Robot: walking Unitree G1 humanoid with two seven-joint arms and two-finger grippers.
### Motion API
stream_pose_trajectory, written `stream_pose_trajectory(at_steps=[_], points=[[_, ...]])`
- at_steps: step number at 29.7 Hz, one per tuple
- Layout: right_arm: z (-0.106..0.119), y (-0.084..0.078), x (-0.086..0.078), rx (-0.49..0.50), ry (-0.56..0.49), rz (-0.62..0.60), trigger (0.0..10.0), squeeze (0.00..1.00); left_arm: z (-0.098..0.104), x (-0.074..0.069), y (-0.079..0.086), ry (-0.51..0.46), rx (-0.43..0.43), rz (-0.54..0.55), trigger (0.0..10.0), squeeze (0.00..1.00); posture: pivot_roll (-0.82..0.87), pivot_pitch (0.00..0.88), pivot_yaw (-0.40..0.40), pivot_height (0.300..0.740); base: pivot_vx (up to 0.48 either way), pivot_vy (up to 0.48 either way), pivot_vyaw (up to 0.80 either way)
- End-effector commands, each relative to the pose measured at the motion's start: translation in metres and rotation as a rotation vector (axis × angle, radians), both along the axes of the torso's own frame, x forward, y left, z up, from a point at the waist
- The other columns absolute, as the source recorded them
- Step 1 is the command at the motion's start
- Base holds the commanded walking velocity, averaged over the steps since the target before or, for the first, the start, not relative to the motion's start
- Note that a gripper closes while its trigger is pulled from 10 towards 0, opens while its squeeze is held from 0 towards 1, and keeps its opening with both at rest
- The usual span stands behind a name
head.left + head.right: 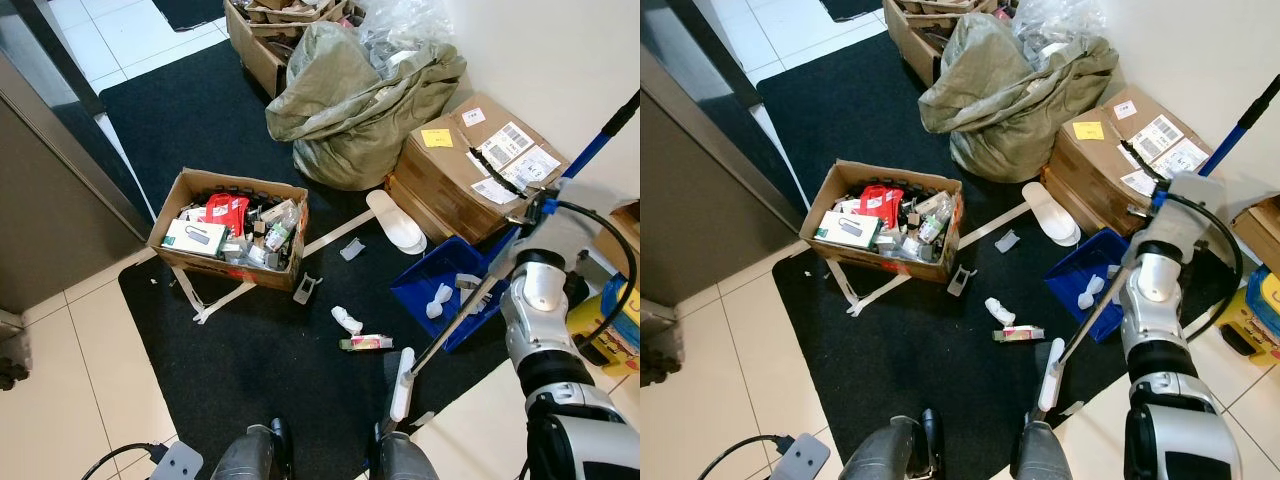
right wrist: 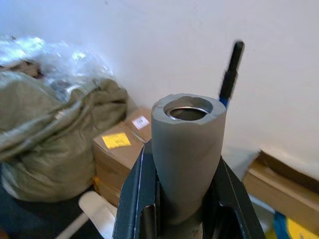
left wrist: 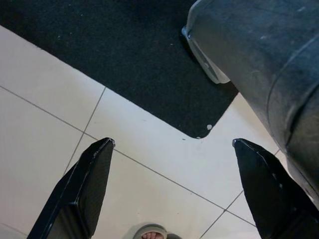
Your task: Sweep floor
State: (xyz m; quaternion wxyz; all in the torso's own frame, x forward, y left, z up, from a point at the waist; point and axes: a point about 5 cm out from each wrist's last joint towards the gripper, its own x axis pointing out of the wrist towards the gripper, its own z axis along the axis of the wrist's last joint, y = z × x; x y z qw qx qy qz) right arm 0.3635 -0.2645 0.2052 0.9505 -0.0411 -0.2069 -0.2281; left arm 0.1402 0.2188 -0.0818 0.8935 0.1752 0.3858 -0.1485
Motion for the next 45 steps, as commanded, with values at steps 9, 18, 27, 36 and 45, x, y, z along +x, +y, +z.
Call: stream_pose_trajectory(at_steps=[9, 18, 27, 36, 45], points=[[0.082, 0.017, 0.001, 0.069, -0.343, 0.168, 10.0, 0.00, -0.011, -0.017, -0.006, 0.098, 0.007, 0.001, 10.0, 0.00, 0.02, 0.279, 0.029, 0.740, 0.000, 0.000, 0.00], [0.094, 0.054, 0.010, 0.225, -0.405, 0.337, 10.0, 0.00, -0.013, -0.021, -0.008, 0.113, 0.007, -0.001, 10.0, 0.00, 0.02, 0.281, 0.014, 0.740, 0.000, 0.000, 0.00], [0.035, 0.110, 0.025, 0.297, -0.195, 0.428, 10.0, 0.00, -0.015, -0.038, -0.007, 0.114, -0.004, -0.011, 10.0, 0.00, 0.08, 0.354, 0.021, 0.740, 0.000, 0.000, 0.00], [-0.029, 0.125, 0.018, 0.329, 0.034, 0.412, 10.0, 0.00, -0.014, -0.059, 0.002, 0.119, -0.004, -0.017, 10.0, 0.00, 0.12, 0.428, 0.033, 0.740, 0.000, 0.000, 0.00], [-0.043, 0.114, 0.011, 0.245, 0.061, 0.377, 10.0, 0.00, -0.012, -0.053, 0.003, 0.101, -0.006, -0.030, 10.0, 0.00, 0.12, 0.439, 0.044, 0.740, 0.000, 0.000, 0.00]])
